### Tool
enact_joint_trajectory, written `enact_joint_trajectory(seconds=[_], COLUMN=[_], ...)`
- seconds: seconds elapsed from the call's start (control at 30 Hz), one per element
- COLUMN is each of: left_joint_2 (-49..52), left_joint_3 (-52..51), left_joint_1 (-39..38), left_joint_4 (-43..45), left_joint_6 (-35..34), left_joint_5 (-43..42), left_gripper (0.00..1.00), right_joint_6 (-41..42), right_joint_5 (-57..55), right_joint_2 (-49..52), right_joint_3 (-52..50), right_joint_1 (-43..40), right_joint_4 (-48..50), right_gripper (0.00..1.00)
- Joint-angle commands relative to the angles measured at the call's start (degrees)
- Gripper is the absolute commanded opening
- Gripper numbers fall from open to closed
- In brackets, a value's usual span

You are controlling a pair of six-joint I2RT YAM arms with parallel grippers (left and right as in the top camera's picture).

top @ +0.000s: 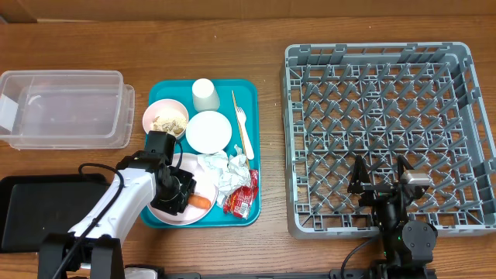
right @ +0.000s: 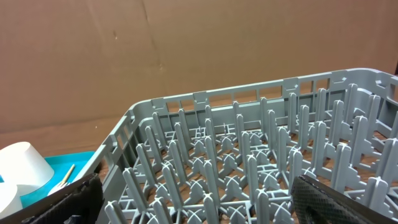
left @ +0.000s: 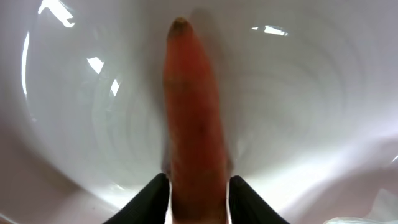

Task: Sort waste into correct bins and load items into the dishwasher
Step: 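Close the left gripper on the carrot and lift it, then move the carrot left and release it onto the black tray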

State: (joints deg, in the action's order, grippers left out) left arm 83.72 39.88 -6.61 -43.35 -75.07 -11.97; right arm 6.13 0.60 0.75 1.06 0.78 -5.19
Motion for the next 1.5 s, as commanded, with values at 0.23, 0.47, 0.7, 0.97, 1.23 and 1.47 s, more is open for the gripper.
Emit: enact_joint_trajectory(seconds=[0.23,0.47,0.7,0.97,1.23,1.47], left_joint_2=[-0.48,-0.48,-0.61,-0.61,-0.59,-0.59], left_joint_3=[-0.42,-0.39,4.76,19.98,24.02,22.91], left_joint_1=[0.15,0.17,0.24,2.6,33.46,50.82], left_joint_4=[0.13,0.07,-7.02,-25.92,-33.0,-26.4], left_joint_6=[-0.37,0.59,4.9,5.88,16.57,21.35], left_joint_5=[0.52,-1.22,-2.93,7.67,12.55,12.57], left_gripper=[0.12,0.04,0.04,0.04,0.04,0.04], right_joint_6=[-0.13,-0.13,-0.13,-0.13,-0.13,-0.13], right_joint_5=[-0.55,-0.55,-0.55,-0.55,-0.55,-0.55], right_joint_2=[-0.26,-0.26,-0.26,-0.26,-0.26,-0.26], right_joint_3=[-0.61,-0.61,-0.61,-0.61,-0.61,-0.61], right_joint_1=[-0.2,-0.2,-0.2,-0.2,-0.2,-0.2], right_joint_4=[0.37,0.37,0.37,0.35,0.35,0.37], right_gripper=[1.0,1.0,1.0,1.0,1.0,1.0])
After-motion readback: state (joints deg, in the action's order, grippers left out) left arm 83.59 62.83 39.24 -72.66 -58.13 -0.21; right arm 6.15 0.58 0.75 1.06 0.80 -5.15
